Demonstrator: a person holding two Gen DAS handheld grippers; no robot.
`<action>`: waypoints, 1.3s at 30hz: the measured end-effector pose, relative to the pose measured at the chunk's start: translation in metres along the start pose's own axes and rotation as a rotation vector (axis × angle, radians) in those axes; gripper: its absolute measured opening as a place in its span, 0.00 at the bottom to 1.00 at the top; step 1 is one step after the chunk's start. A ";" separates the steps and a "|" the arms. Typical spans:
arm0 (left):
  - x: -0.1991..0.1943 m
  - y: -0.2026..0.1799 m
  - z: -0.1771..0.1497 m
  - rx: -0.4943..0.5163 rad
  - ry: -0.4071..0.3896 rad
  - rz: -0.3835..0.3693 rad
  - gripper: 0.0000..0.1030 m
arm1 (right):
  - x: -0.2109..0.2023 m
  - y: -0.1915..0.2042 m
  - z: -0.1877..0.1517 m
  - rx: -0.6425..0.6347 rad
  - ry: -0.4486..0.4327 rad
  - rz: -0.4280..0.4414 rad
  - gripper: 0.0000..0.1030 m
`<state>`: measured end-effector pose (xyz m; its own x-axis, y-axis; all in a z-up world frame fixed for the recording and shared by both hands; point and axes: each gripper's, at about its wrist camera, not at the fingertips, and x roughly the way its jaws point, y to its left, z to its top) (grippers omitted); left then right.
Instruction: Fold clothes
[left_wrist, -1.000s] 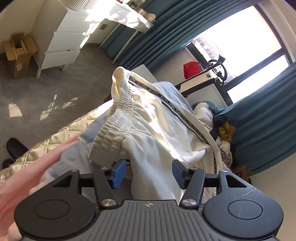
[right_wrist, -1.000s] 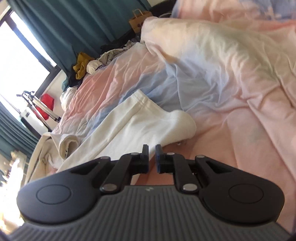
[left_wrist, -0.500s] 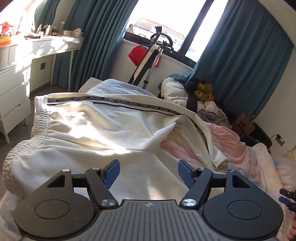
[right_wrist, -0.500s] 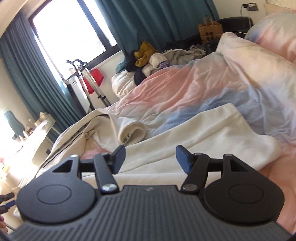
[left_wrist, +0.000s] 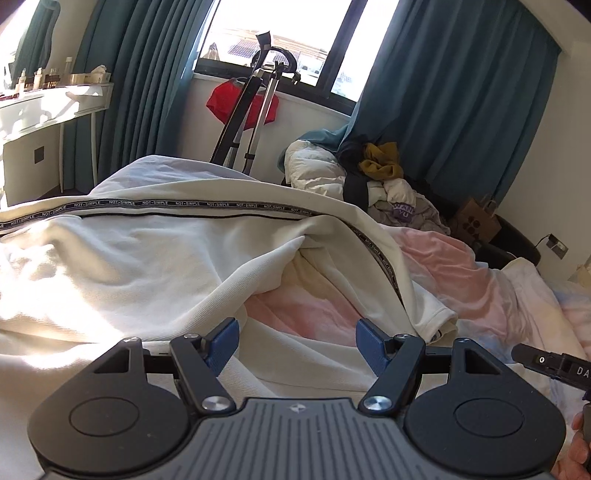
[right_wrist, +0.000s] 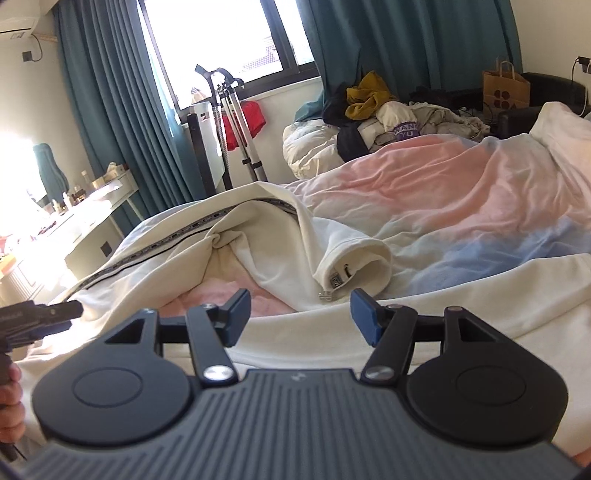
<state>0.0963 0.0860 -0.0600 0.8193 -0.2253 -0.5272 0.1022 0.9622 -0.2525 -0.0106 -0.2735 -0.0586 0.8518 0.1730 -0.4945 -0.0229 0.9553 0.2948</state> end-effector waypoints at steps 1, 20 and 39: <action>0.011 0.001 -0.005 0.025 -0.010 0.015 0.70 | 0.012 0.003 0.000 -0.012 0.006 0.000 0.61; 0.095 0.050 -0.036 0.112 0.020 0.200 0.68 | 0.167 -0.012 0.001 0.119 -0.040 -0.106 0.56; 0.076 0.058 -0.024 -0.025 0.034 0.164 0.69 | 0.179 -0.025 0.054 0.198 -0.028 -0.091 0.07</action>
<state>0.1512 0.1213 -0.1343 0.8044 -0.0713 -0.5898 -0.0457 0.9824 -0.1810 0.1709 -0.2790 -0.1108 0.8599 0.0791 -0.5043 0.1553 0.9005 0.4061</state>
